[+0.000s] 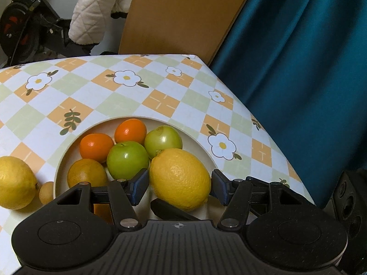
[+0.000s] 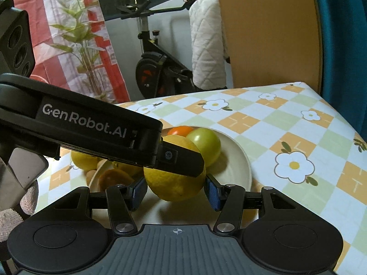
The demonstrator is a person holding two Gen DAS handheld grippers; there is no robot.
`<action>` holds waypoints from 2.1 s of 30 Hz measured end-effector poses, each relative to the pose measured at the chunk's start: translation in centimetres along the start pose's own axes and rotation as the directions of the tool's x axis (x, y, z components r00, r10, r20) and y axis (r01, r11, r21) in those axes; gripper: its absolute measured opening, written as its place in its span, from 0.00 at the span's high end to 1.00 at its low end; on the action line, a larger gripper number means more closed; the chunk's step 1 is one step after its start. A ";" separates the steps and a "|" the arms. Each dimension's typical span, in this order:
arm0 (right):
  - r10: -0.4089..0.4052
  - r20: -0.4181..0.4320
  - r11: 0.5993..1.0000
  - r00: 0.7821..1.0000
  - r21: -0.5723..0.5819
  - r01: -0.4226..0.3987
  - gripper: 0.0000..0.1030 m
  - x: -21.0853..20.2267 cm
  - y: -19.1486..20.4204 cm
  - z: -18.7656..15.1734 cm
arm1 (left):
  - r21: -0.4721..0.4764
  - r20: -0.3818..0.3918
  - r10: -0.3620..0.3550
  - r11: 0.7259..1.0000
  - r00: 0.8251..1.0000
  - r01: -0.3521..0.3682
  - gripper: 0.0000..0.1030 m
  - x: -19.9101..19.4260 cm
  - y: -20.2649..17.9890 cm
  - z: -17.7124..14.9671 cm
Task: Organize fruits
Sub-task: 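Carry the lemon over the beige plate and open the left gripper, then move the left gripper back to the second lemon beside the plate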
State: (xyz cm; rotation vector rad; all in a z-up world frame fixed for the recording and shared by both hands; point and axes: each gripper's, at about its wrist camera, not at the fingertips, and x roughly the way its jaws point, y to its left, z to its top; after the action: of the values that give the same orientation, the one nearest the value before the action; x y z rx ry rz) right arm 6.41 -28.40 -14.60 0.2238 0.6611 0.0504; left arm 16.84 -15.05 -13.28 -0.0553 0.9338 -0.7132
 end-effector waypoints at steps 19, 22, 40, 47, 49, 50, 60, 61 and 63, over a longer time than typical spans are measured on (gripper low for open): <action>-0.054 0.037 0.998 0.998 -0.038 0.055 0.51 0.2 0.0 -0.8 | 0.021 -0.024 0.004 1.000 1.000 -0.003 0.40 1.2 -0.5 0.1; -0.058 0.046 0.998 0.997 -0.030 0.059 0.50 0.2 -0.1 -0.8 | 0.023 -0.030 0.002 1.000 1.000 -0.002 0.44 1.3 -0.5 0.1; -0.065 0.060 0.998 0.996 0.003 0.065 0.46 0.1 -0.1 -1.0 | 0.022 -0.013 0.007 1.000 1.000 -0.007 0.44 0.8 -0.4 0.0; -0.075 0.072 0.997 0.995 0.008 0.075 0.40 0.0 -0.2 -1.1 | 0.021 0.001 0.021 1.000 1.000 -0.021 0.44 -0.2 -0.1 -0.1; -0.076 0.080 0.997 0.994 0.006 0.076 0.38 -0.1 -0.3 -1.2 | 0.021 0.009 0.029 0.999 1.000 -0.029 0.44 -0.5 0.0 -0.1; -0.076 0.086 0.997 0.993 0.004 0.076 0.36 -0.2 -0.3 -1.2 | 0.018 0.013 0.031 0.999 0.999 -0.031 0.44 -0.7 0.1 -0.1; -0.117 0.124 0.993 0.985 -0.015 0.119 0.30 -1.1 0.4 -1.4 | -0.011 0.056 0.031 0.999 0.998 -0.030 0.44 -3.0 1.3 -0.2; -0.116 0.131 0.993 0.985 -0.015 0.119 0.27 -1.4 0.6 -1.4 | -0.015 0.060 0.030 0.999 0.998 -0.030 0.44 -3.3 1.5 -0.2; -0.106 0.136 0.994 0.985 -0.024 0.111 0.26 -1.8 0.9 -1.1 | -0.028 0.070 0.033 0.999 0.997 -0.031 0.44 -3.8 2.0 -0.3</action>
State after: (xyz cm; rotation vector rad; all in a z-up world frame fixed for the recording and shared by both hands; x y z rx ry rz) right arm 4.34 -27.47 -14.21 0.1587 0.5370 -0.0582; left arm 16.25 -11.17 -11.39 -0.0884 0.8747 -0.6655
